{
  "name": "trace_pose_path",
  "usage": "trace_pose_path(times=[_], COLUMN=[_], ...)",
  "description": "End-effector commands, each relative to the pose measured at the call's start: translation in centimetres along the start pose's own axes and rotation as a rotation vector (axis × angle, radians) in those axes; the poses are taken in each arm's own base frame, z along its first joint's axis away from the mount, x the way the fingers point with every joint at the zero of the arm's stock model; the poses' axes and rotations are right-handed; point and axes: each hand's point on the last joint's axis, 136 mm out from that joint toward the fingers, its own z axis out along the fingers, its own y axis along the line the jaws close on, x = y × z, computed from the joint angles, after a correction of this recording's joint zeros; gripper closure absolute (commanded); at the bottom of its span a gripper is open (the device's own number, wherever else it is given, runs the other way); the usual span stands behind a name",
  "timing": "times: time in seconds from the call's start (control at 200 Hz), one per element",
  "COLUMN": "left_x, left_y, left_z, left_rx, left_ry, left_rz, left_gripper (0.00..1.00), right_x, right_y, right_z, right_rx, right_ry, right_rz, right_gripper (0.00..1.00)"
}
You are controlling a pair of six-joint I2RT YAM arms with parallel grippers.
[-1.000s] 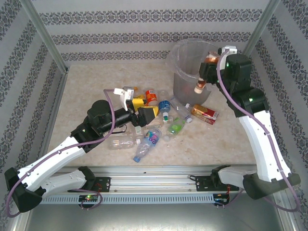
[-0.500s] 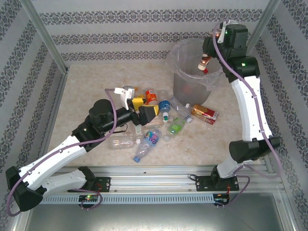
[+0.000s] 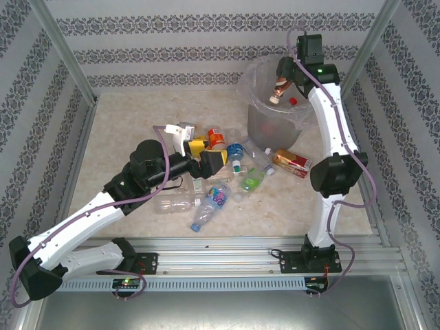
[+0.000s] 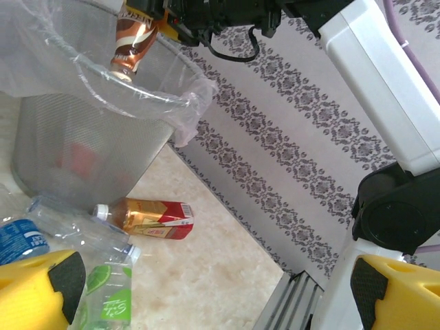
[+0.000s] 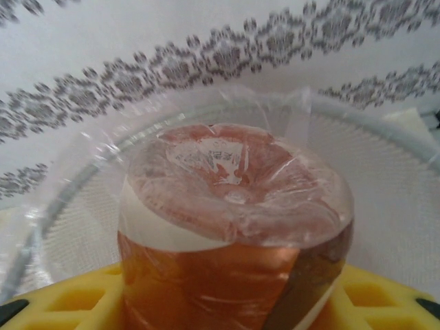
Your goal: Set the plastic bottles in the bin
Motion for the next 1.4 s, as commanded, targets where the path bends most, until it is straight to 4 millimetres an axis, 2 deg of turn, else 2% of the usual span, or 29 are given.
trace_pose_path(times=[0.0,0.135,0.425,0.714,0.899,1.059,1.249,1.394], left_x=[-0.8,-0.6,-0.4,-0.2,-0.2,0.1,0.9,2.1], left_y=[0.1,0.7,0.8,0.9,0.9,1.1,1.3,1.0], left_z=[-0.6,-0.7,-0.8,-0.8,-1.1,-1.3,-1.9,-2.1], left_rx=[-0.049,-0.076,-0.077,-0.078,-0.083,-0.088,-0.097,-0.07], left_ry=[-0.016,-0.019,-0.018,-0.015,-0.014,-0.009,0.024,0.082], left_rz=[0.043,0.043,0.042,0.04,0.042,0.045,0.081,0.12], left_gripper=[0.0,0.0,0.0,0.0,0.0,0.0,0.0,0.0], right_x=[0.5,2.0,3.8,4.1,3.1,2.0,1.2,1.3], right_y=[-0.3,-0.3,0.6,1.3,1.3,1.5,2.2,1.9], right_z=[0.6,2.4,4.8,5.4,3.7,1.4,-2.3,-5.4], right_rx=[0.019,0.026,0.015,0.003,0.002,-0.023,-0.079,-0.086], right_ry=[0.028,0.077,0.132,0.147,0.124,0.103,0.072,0.049], right_rz=[0.065,0.087,0.106,0.108,0.096,0.046,-0.044,-0.09], right_gripper=[0.46,0.45,0.42,0.25,0.24,0.24,0.24,0.23])
